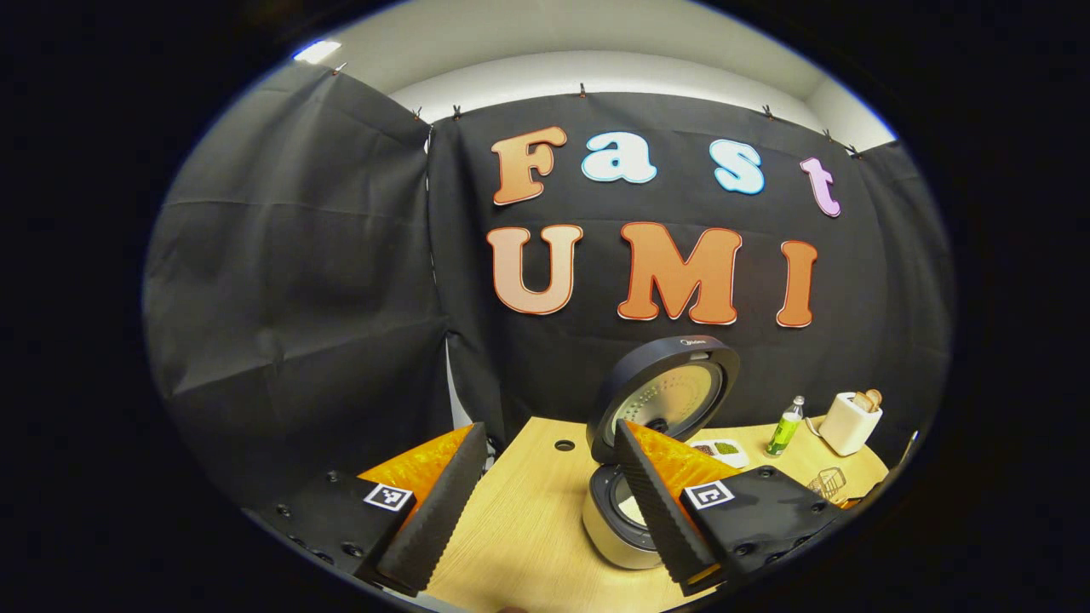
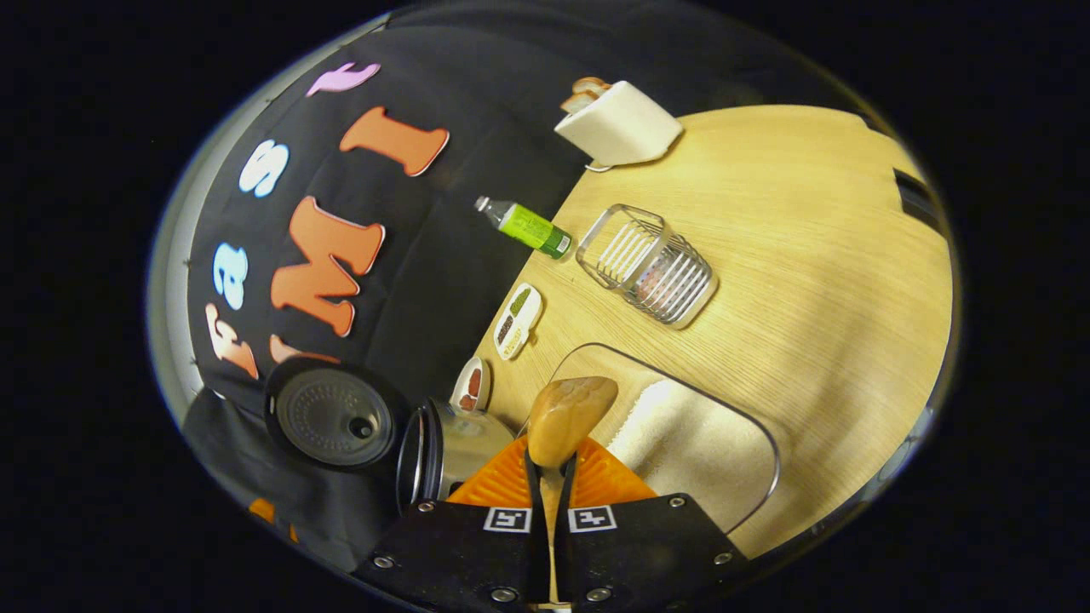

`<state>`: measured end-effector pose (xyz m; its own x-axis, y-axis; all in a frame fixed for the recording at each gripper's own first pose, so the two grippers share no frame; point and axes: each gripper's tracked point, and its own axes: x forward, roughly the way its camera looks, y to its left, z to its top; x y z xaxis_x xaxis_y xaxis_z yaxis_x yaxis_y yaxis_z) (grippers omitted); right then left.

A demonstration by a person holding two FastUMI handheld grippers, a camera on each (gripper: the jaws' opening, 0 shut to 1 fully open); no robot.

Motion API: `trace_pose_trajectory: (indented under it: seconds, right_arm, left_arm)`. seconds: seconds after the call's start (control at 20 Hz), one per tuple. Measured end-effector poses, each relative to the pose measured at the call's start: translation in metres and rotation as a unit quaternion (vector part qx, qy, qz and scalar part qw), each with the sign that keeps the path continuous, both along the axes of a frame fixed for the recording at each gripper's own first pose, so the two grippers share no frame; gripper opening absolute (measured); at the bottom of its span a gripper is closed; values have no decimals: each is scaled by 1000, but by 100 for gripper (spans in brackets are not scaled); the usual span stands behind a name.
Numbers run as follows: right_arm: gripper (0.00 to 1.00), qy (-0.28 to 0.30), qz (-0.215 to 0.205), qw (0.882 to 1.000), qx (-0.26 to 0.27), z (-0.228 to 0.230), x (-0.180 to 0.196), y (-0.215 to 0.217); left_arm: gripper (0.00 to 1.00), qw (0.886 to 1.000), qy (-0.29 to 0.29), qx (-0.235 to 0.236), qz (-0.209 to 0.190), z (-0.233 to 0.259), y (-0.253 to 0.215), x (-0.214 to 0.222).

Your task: Close the left gripper, press the button to open the rice cooker; take a wooden spoon from the chopstick holder with the right hand, scoop a spoonful of rice and pour it into the rice cooker, then put the wooden spoon back into the chopstick holder.

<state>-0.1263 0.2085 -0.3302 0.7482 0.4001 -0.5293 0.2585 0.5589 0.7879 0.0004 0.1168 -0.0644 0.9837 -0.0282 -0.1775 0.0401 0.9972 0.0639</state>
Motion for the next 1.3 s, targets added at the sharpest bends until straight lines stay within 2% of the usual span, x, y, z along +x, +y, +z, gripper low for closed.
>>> trace_pose_trajectory:
  seconds: [0.05, 0.35, 0.7, 0.95, 1.3]
  right_arm:
    - [2, 1, -12, 1000, 15, 4, 2, -4]
    - [2, -8, -43, 998, 51, 26, -1, -26]
    - [2, -25, -48, 994, 91, 67, -4, -31]
    - [1, -29, -56, 990, 124, 96, 3, -26]
    - [1, -39, -53, 988, 142, 134, 26, -7]
  left_arm:
    - [100, 1000, 1, -1, 0, -1, 0, 1]
    - [97, 1000, 0, -10, -10, -1, -8, 5]
    - [100, 1000, -4, -4, -21, -3, -17, 14]
    - [98, 1000, -9, 2, -29, -2, -21, 19]
    - [97, 999, -9, -9, -33, -4, -21, 26]
